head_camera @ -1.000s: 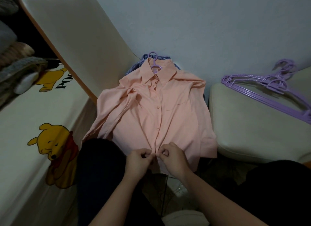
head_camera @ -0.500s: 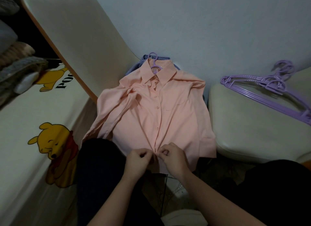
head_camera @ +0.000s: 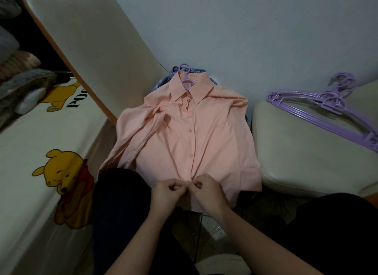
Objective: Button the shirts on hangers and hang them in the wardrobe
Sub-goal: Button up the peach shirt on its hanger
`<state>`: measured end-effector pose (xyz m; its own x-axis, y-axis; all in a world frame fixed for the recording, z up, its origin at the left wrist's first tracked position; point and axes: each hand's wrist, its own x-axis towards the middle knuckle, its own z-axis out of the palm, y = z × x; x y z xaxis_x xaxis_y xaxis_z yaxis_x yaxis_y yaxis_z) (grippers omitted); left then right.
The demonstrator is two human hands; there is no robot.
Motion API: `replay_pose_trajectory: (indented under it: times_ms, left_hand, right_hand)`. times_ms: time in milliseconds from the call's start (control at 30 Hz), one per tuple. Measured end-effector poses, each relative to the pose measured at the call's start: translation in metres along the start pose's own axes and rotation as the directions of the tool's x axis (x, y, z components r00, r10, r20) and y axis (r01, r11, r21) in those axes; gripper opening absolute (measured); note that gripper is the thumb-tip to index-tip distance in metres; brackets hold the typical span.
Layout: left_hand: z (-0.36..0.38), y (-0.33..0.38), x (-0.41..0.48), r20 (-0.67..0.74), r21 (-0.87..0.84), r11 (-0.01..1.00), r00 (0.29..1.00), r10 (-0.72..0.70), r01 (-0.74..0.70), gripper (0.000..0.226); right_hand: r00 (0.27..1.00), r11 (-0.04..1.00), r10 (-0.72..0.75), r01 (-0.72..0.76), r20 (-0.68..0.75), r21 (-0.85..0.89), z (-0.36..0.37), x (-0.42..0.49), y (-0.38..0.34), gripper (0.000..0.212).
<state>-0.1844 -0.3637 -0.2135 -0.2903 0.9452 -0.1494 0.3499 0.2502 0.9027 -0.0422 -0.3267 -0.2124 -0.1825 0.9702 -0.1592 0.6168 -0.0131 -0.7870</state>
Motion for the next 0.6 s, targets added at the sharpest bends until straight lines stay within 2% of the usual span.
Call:
replay_pose_trajectory:
  times_ms: [133, 333, 500, 600]
  left_hand:
    - [0.003, -0.001, -0.003, -0.001, 0.050, 0.996, 0.997, 0.071, -0.071, 0.004]
    - [0.000, -0.001, 0.001, 0.048, 0.033, 0.998, 0.997, 0.060, -0.061, 0.010]
    - [-0.002, 0.003, 0.007, 0.080, -0.155, 0.986, 0.996, -0.040, 0.052, 0.009]
    - [-0.003, 0.006, 0.007, 0.098, -0.274, 0.948, 0.986, -0.138, 0.160, 0.013]
  right_hand:
    - [0.999, 0.995, -0.017, 0.013, -0.035, -0.102, 0.001, 0.000, -0.001, 0.018]
    - [0.997, 0.984, -0.081, 0.080, -0.001, -0.160, -0.001, 0.001, 0.001, 0.016]
    - [0.991, 0.983, -0.129, 0.132, 0.039, -0.124, -0.001, 0.010, 0.007, 0.017]
    - [0.993, 0.994, -0.100, 0.103, 0.061, -0.045, -0.004, 0.012, 0.012, 0.021]
